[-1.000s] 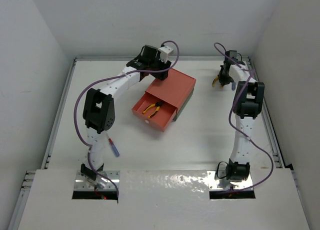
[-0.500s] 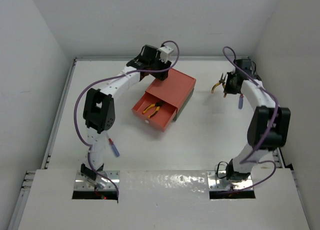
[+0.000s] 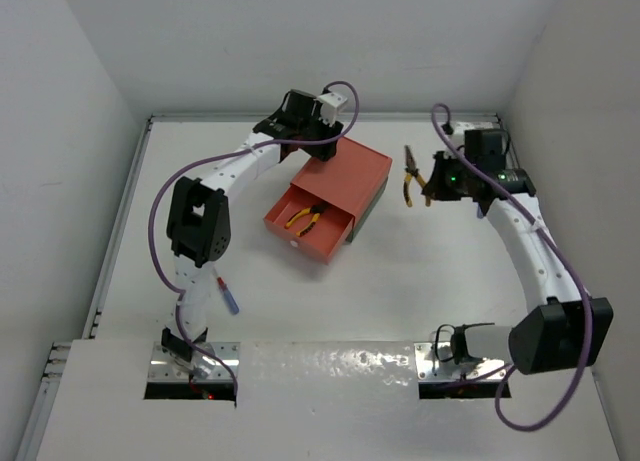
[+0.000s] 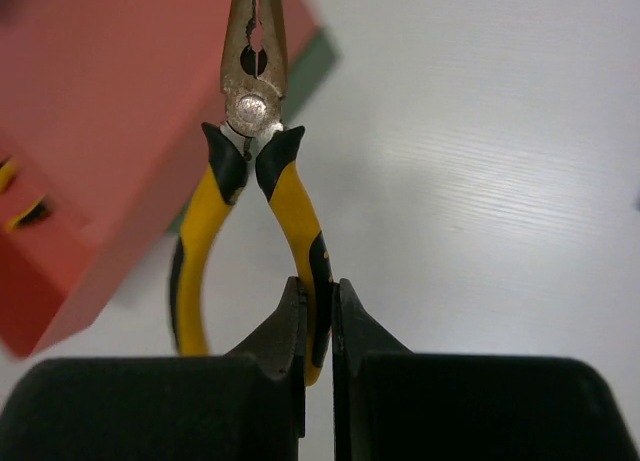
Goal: Sort the tools into containers
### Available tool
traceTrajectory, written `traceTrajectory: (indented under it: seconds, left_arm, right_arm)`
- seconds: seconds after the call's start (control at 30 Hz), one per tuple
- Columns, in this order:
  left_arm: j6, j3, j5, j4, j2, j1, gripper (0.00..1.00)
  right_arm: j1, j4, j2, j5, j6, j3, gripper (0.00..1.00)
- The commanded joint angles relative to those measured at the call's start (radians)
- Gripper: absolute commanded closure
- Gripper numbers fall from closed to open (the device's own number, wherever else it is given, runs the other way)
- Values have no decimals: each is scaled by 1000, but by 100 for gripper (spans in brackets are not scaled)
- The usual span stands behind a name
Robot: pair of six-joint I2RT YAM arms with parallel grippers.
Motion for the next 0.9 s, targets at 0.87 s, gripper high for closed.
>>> traceTrajectory:
  seconds: [0.87]
  left_arm:
    - [13, -3, -43, -164, 145, -13, 51]
  right_arm:
    - [606, -119, 436, -82, -6, 428, 100]
